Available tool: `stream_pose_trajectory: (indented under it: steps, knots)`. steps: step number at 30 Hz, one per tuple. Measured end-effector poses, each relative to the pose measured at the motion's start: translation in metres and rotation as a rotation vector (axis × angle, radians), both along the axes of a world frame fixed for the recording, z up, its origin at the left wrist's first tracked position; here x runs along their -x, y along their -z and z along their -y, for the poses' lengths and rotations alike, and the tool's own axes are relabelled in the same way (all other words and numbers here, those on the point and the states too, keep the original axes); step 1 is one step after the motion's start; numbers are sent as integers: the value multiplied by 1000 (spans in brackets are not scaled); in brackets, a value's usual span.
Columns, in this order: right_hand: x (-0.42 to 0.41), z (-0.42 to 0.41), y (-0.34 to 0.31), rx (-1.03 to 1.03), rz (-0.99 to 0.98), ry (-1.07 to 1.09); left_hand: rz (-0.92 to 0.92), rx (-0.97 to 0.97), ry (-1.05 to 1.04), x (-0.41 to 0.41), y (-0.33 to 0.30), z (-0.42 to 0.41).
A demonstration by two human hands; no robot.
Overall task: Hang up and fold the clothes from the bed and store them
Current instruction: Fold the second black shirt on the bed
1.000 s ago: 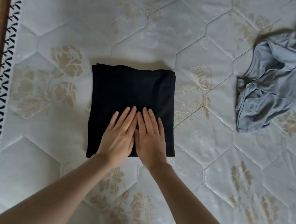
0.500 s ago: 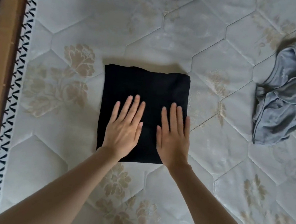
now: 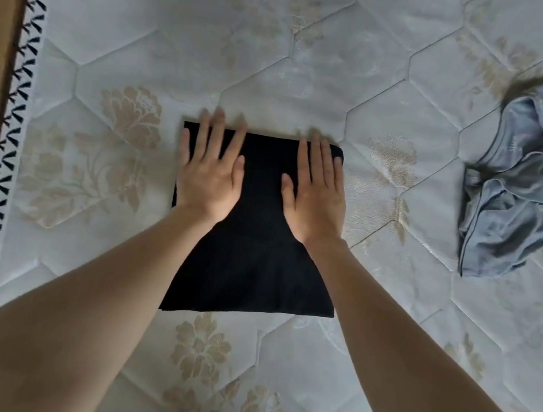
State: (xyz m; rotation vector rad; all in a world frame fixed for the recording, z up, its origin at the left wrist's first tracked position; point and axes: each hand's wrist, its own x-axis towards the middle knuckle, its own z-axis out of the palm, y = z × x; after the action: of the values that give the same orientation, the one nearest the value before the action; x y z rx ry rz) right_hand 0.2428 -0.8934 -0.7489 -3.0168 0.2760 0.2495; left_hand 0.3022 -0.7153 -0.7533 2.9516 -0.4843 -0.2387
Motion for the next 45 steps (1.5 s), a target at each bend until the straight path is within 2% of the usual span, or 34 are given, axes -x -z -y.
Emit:
stream_pose_trajectory:
  steps: [4,8,11,15,17,20,22,24,26,29,32,34,37,40,45]
  knots:
    - [0,5,-3,38,-33,100,-67,-18,-96,-9,-3,-16]
    - [-6,2,-10,105,-100,45,-150,20,-138,-4,-13,-24]
    - [-15,2,-21,175,-108,-45,-179,157,-179,17,-20,-33]
    - [-37,-2,-44,68,-123,-256,-138,427,-258,71,-27,-60]
    - [-53,-10,-53,4,-179,-329,-112,478,-334,101,-34,-74]
    - [-74,-18,-62,-161,-257,-311,-135,490,-484,145,-49,-86]
    - [-84,-20,-64,-252,-315,-238,-207,557,-656,166,-60,-85]
    - [-91,-21,-67,-279,-370,-189,-319,691,-897,179,-76,-75]
    - [-97,-22,-69,-277,-415,-160,-510,871,-1088,187,-88,-60]
    - [-101,-22,-75,-335,-487,-85,-807,1235,-1371,195,-85,-40]
    - [-100,-18,-83,-316,-546,-89,-908,1510,-1610,194,-78,-18]
    - [-97,-16,-86,-303,-568,-119,-964,1596,-1625,190,-76,-1]
    - [-93,-15,-85,-323,-578,-113,-1035,1660,-1620,180,-73,20]
    - [-94,-14,-90,-382,-593,-96,-1022,1611,-1735,175,-68,30]
    - [-88,-14,-113,-488,-561,-128,-846,1556,-1664,173,-74,17]
